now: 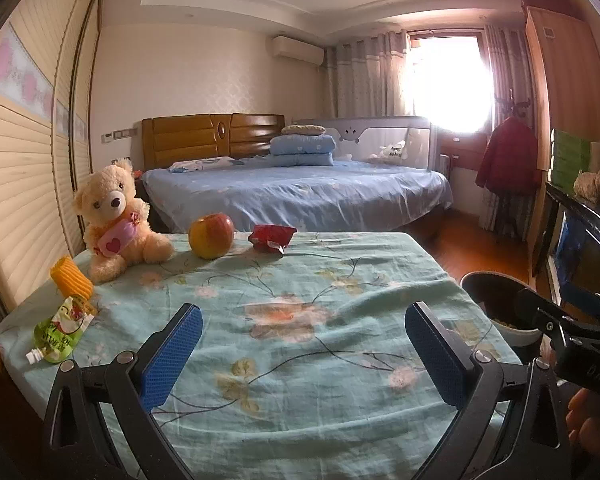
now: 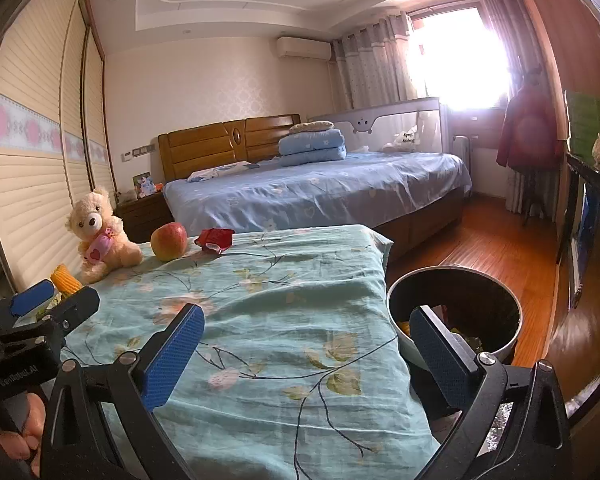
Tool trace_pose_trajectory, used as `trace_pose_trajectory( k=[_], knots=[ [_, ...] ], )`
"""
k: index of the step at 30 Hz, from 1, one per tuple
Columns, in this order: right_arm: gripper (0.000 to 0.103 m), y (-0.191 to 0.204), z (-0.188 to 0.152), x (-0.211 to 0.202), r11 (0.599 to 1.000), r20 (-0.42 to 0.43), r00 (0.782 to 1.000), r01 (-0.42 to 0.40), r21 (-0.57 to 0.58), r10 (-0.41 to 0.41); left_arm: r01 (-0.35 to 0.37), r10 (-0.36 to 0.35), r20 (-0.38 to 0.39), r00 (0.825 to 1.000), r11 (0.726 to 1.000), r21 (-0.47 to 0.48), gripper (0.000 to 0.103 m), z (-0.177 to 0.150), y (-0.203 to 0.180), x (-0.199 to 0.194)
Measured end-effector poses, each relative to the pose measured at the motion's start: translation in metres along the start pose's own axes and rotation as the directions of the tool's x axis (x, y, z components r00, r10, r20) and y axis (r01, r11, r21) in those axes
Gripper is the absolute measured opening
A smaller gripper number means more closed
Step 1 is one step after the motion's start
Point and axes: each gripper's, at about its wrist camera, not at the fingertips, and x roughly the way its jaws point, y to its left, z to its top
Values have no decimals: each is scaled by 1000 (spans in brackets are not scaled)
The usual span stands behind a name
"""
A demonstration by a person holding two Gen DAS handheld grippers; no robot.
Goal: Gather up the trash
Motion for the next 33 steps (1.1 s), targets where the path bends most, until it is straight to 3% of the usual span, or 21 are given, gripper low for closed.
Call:
trace_pose_trajectory(
  k=[33],
  knots=[
    [103, 6, -1, -2, 1000, -6, 1000, -9, 1, 9, 9, -9, -3, 1000, 1000, 9, 102, -3, -1, 3]
  ],
)
